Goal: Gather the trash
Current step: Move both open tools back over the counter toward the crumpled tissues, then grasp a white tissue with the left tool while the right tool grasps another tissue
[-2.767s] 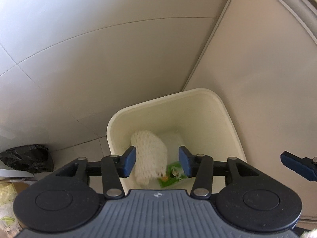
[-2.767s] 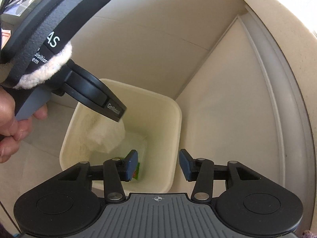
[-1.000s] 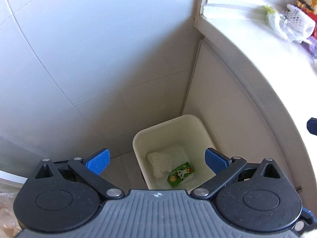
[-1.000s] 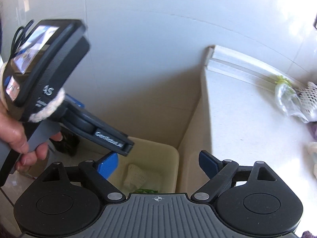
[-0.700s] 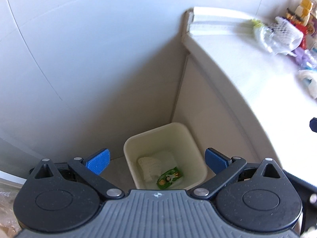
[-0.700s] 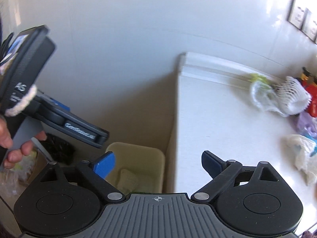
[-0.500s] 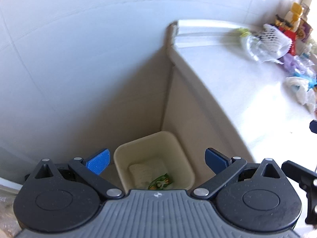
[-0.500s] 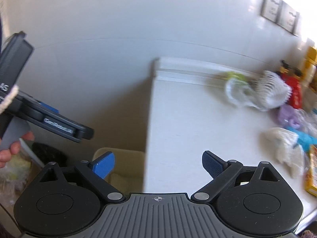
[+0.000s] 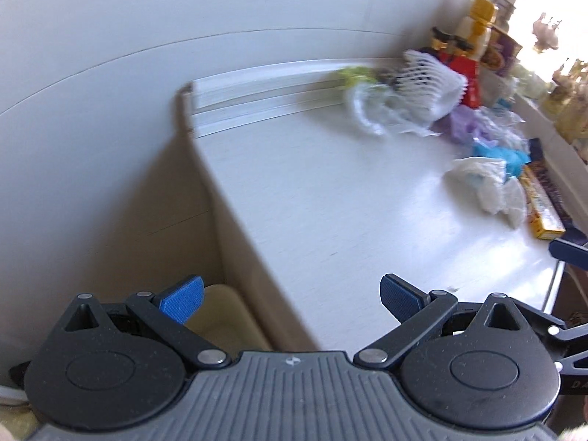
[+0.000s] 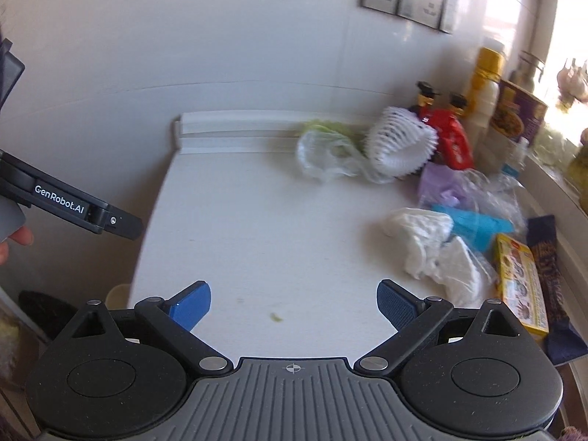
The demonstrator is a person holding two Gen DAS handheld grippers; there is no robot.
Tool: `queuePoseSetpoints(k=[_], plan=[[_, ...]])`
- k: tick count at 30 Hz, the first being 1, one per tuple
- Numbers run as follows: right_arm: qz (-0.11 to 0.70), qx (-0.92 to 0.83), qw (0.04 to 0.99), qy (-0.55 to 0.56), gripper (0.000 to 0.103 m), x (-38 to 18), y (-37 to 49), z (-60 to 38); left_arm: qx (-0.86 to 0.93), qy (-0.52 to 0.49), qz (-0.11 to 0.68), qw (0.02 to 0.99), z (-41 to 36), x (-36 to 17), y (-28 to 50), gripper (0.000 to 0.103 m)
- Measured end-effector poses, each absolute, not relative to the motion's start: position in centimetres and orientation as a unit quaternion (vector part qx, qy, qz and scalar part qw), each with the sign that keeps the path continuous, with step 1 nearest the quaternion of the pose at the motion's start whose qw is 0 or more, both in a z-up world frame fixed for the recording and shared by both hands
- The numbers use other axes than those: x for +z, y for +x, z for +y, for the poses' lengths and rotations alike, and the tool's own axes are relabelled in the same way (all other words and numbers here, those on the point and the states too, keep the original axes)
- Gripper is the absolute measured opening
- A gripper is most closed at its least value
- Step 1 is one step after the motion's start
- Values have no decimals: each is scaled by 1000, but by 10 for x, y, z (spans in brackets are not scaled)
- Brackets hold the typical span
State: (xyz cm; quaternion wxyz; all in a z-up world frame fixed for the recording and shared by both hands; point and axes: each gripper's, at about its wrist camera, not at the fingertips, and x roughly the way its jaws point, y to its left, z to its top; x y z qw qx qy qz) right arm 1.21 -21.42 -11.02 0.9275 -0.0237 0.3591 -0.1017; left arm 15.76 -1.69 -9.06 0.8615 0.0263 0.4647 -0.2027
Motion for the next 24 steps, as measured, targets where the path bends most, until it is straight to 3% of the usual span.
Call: queuePoseSetpoints(k=[9,15,18,20,24], plan=[[338,-127,932,1,98,-117,9,-276,-276,20,450,849,-95,-96,178,102],[323,-139,936,25,94,-124,15,-309,-325,-4,447,833,-135,-102,192,95],[324,-148,934,22,73,-128,21,-322,-349,-10,446,824,-155,-107,197,86],[328,-157,931,26,50,-131,25,-330,-362,-13,448,817,-167,-111,200,77],[326,-182,927,43,42,-138,29,-346,-381,-27,444,811,-185,-115,205,68]])
